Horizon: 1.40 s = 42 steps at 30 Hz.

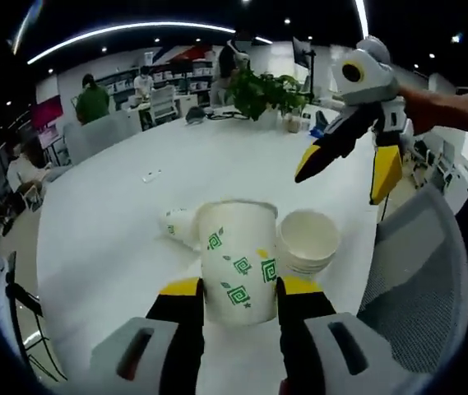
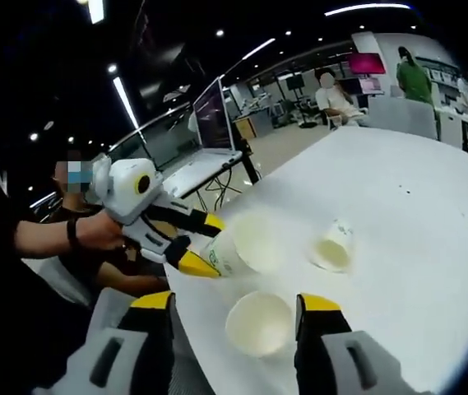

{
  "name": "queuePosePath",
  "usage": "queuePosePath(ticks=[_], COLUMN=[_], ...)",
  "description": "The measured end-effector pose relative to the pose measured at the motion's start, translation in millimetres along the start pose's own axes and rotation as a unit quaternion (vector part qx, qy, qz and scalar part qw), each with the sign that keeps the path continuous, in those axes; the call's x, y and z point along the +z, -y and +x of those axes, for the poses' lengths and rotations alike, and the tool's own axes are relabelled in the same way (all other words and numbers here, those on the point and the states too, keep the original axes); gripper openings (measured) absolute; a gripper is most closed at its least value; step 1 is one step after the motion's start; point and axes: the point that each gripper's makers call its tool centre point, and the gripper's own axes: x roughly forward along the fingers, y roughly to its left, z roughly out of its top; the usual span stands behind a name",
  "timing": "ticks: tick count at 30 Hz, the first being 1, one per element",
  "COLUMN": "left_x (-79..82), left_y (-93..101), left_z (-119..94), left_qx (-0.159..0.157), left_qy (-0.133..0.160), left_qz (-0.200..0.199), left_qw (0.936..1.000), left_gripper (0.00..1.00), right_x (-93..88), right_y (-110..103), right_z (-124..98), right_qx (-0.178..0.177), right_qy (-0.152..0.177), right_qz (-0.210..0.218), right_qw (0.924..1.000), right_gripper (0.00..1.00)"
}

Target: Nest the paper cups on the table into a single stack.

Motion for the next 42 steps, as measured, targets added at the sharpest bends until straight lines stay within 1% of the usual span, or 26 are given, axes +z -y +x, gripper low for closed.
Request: queuePosePath(ticks=[9,10,12,14,16,21,24,27,30,32,36,42], left_x=[23.6,26.6,26.6,25.4,25.6,31.9,38.3,42.9,44.2,45.2,44.6,47.9], left_y=[13.6,15.7,16.5,14.9,16.4,27.6,33.8,40.3,42.4,44.0,41.0,47.8], left_z=[0.8,0.7,2.7,5.8,8.1,10.3,9.1,8.4,9.5,10.9,14.4,15.2], left_qx=[-0.013,-0.013,-0.016,-0.014,-0.017,-0.024,-0.025,-0.027,-0.029,-0.03,-0.033,-0.038], left_qy=[0.014,0.014,0.01,0.001,0.0,0.003,0.005,0.003,0.002,0.002,0.0,0.001], left_qz=[0.041,0.05,0.062,0.085,0.091,0.108,0.115,0.132,0.143,0.151,0.156,0.162], left_qw=[0.999,0.9986,0.9979,0.9963,0.9957,0.9938,0.993,0.9908,0.9893,0.9881,0.9871,0.986], left_gripper=[0.33,0.33,0.33,0.33,0.33,0.33,0.33,0.33,0.33,0.33,0.33,0.33], right_x=[25.4,28.0,31.1,33.9,35.2,36.6,33.1,30.5,28.3,26.2,24.5,22.2], right_y=[-4.3,-5.5,-6.7,-4.6,-5.7,-12.1,-11.6,-10.2,-11.4,-9.9,-15.7,-18.6], right_z=[8.2,9.7,11.5,14.0,15.6,20.6,24.0,26.0,27.2,30.0,28.9,28.9], right_qx=[0.027,0.029,0.032,0.035,0.039,0.05,0.053,0.055,0.058,0.061,0.072,0.076], right_qy=[0.013,0.013,0.014,0.014,0.013,0.01,0.001,-0.005,-0.012,-0.016,-0.02,-0.027], right_qz=[0.006,0.006,0.008,0.018,0.024,0.039,0.053,0.059,0.068,0.073,0.085,0.095], right_qw=[0.9996,0.9995,0.9994,0.9991,0.9989,0.998,0.9972,0.9968,0.996,0.9953,0.9936,0.9922], right_gripper=[0.57,0.57,0.56,0.54,0.52,0.48,0.44,0.41,0.39,0.36,0.22,0.09])
